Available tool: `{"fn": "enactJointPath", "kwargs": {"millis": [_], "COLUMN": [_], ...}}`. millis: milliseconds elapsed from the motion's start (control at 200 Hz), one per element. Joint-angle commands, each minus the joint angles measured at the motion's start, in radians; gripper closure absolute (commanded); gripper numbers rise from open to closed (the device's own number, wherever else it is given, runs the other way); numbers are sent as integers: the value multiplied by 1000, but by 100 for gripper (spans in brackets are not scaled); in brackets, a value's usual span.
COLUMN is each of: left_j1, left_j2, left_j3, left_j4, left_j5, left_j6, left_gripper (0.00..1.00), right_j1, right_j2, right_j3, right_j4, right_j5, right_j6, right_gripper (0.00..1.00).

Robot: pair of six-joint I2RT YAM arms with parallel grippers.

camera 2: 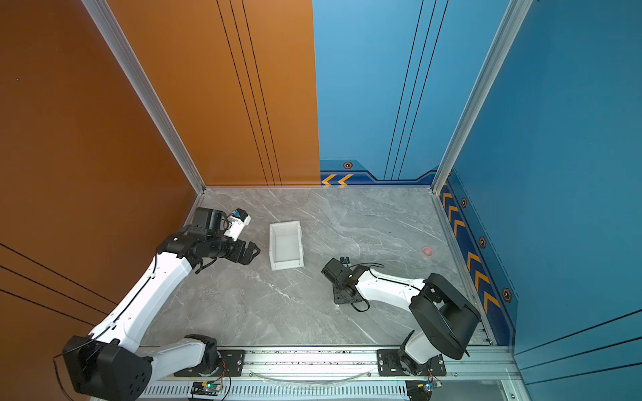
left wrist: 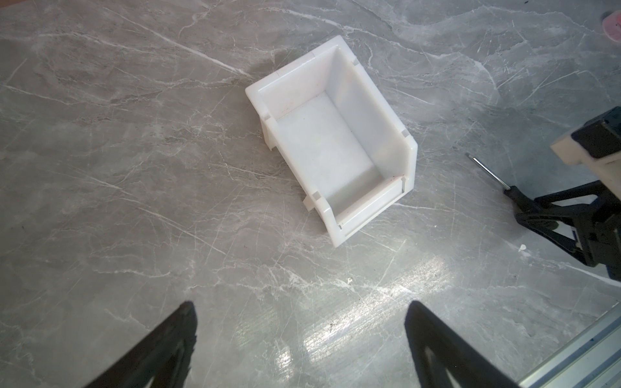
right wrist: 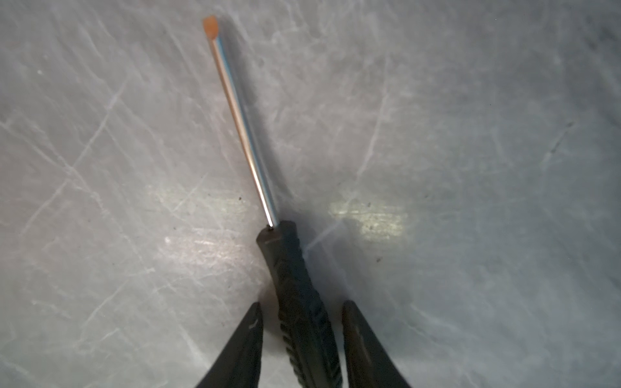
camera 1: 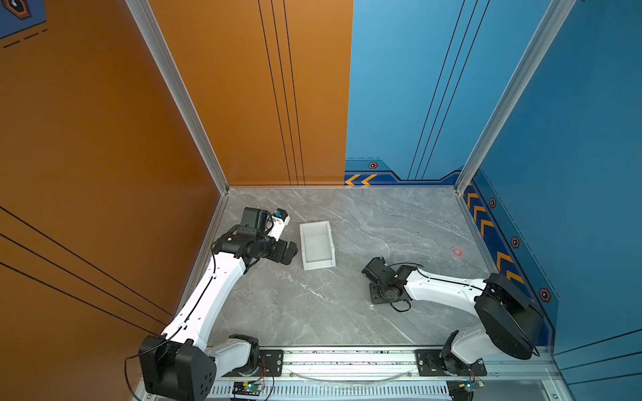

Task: Put the screwdriver in the bin
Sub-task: Pick up the screwdriver from the center of the table.

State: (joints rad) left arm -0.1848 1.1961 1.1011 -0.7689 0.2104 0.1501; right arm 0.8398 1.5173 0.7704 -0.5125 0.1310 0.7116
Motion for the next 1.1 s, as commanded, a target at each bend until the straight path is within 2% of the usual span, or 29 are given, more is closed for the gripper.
{"fn": "enactJointPath", "kwargs": {"millis": [0,130,225,390,460,861,1096], "left_j1": [-10,-11,-10,-11,-10,-7,-5], "left_j2": [-18,-20,-28,-39,-45,-61,-53], "left_j3": [22,23,29,35,37,44,40], "left_j4": [-29,-28,-28,-29,-29,-27,-24], "left_j5": [5,-8,-29,-38,-51,-118,-150], "left_j6": [5,6,4,5,0,-24,-32], "left_gripper": [2,2,2,2,2,2,2], "right_j1": [8,13,13,13,11,-7,-11], "right_j2": [1,-1,-10,-30,-40,-116,-109], "right_j3": [-31,-28,-20,-13,-8,101,252], "right_j4": [5,6,5,5,3,-95,-177], "right_j5": [-19,-23,-37,-41,-45,-26,-19], "right_j6": [27,30,29,30,29,-20,-77], "right_gripper": [63,67,74,77,82,81,81]}}
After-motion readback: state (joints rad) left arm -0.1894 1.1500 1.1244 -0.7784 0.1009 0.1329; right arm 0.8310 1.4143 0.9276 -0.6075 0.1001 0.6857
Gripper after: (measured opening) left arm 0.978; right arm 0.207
